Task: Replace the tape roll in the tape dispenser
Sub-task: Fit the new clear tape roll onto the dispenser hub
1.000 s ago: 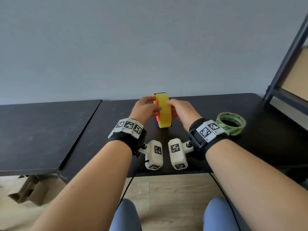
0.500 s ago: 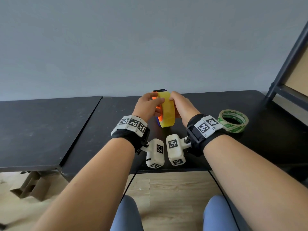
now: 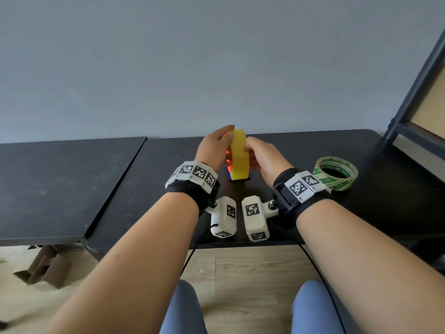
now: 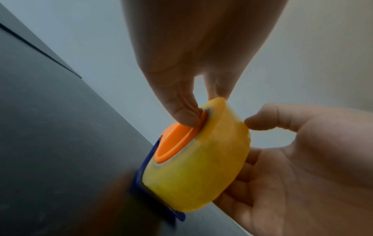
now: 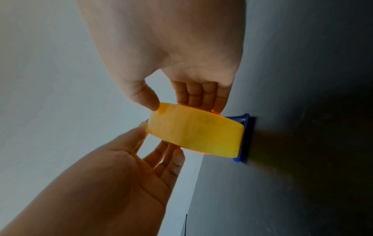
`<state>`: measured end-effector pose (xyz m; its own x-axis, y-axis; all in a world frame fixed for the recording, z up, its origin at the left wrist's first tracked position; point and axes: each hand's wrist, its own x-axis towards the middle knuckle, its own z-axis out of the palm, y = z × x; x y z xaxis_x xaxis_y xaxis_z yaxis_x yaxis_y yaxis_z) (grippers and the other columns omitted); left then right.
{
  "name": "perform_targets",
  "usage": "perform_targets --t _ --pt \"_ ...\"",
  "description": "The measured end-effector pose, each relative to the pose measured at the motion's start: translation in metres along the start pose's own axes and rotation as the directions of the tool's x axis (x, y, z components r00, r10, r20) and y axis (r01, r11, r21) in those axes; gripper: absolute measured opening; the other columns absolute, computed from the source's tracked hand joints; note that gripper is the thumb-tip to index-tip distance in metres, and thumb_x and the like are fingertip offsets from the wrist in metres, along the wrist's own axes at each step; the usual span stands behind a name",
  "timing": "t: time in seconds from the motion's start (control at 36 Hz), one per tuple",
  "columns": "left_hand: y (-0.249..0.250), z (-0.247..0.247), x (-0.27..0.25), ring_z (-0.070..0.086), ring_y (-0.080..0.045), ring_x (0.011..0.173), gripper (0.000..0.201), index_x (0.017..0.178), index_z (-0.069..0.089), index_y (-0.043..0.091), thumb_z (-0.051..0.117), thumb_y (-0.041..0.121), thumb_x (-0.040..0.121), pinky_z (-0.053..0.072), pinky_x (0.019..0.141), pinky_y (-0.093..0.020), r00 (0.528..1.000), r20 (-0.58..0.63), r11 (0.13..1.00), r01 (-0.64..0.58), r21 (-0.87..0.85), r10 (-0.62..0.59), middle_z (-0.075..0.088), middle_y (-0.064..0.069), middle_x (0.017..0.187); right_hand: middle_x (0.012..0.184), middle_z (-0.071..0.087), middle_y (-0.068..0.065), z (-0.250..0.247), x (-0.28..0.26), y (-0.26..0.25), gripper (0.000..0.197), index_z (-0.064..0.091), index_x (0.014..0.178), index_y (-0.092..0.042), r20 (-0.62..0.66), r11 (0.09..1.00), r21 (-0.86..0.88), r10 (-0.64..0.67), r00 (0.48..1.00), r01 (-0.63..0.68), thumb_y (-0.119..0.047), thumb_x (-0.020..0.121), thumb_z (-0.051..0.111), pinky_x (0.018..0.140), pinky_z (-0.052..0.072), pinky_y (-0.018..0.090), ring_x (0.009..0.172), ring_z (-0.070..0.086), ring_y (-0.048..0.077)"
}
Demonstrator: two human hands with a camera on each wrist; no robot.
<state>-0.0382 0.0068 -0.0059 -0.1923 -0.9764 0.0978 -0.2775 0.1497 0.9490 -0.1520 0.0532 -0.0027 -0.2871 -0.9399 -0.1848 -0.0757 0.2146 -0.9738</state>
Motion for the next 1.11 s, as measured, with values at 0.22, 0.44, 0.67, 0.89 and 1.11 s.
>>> perform_targets --t 0.22,0.44,0.67,0.89,1.11 --pt "-0.006 -0.002 0.001 0.063 -0.025 0.084 0.062 0.147 0.040 0.030 0.055 0.012 0.089 0.056 0.091 -0.050 0.997 0.048 0.988 0.067 -0.136 -0.061 0.063 -0.016 0.101 0.112 0.070 0.016 0.002 -0.002 -0.003 0.024 0.063 0.095 -0.010 0.001 1.000 -0.008 0.003 1.000 -0.003 -0.028 0.087 0.049 0.098 0.051 0.044 0.104 0.067 0.030" --pt "-0.008 0.000 0.001 0.065 -0.026 0.082 0.056 0.140 0.050 0.027 0.060 0.010 0.088 0.056 0.091 -0.050 0.999 0.032 0.990 0.039 -0.138 -0.035 0.066 -0.030 0.113 0.100 0.069 0.018 0.000 0.003 -0.001 0.026 0.065 0.097 -0.004 -0.002 1.000 0.020 -0.014 1.000 0.014 -0.021 0.082 0.051 0.096 0.051 0.046 0.095 0.067 0.033" --pt "-0.006 0.003 0.002 0.068 -0.033 0.090 0.049 0.143 0.047 0.027 0.056 0.020 0.095 0.056 0.091 -0.048 1.000 0.006 0.999 0.017 -0.047 -0.016 0.069 -0.023 0.108 0.100 0.064 0.016 -0.001 0.007 0.004 0.032 0.060 0.089 -0.009 0.001 1.000 0.031 -0.006 1.000 0.006 -0.025 0.063 0.052 0.100 0.049 0.050 0.096 0.064 0.032" --pt "-0.008 0.009 0.007 0.063 -0.023 0.075 0.040 0.136 0.055 0.028 0.053 0.033 0.096 0.058 0.086 -0.049 0.996 -0.075 0.999 -0.038 0.033 0.041 0.067 -0.009 0.082 0.109 0.067 0.021 -0.003 0.007 0.003 0.017 0.061 0.087 -0.006 -0.007 1.000 0.002 0.016 1.000 -0.016 -0.013 0.074 0.052 0.101 0.048 0.049 0.101 0.065 0.034" --pt "-0.007 0.010 0.007 0.066 -0.025 0.080 0.046 0.141 0.049 0.028 0.051 0.030 0.096 0.057 0.087 -0.049 0.999 -0.046 1.000 -0.008 0.007 0.009 0.065 -0.006 0.085 0.120 0.065 0.023 -0.003 0.004 0.004 0.044 0.064 0.102 -0.001 -0.005 1.000 0.010 0.026 1.000 -0.026 -0.024 0.066 0.052 0.101 0.048 0.050 0.110 0.063 0.035"
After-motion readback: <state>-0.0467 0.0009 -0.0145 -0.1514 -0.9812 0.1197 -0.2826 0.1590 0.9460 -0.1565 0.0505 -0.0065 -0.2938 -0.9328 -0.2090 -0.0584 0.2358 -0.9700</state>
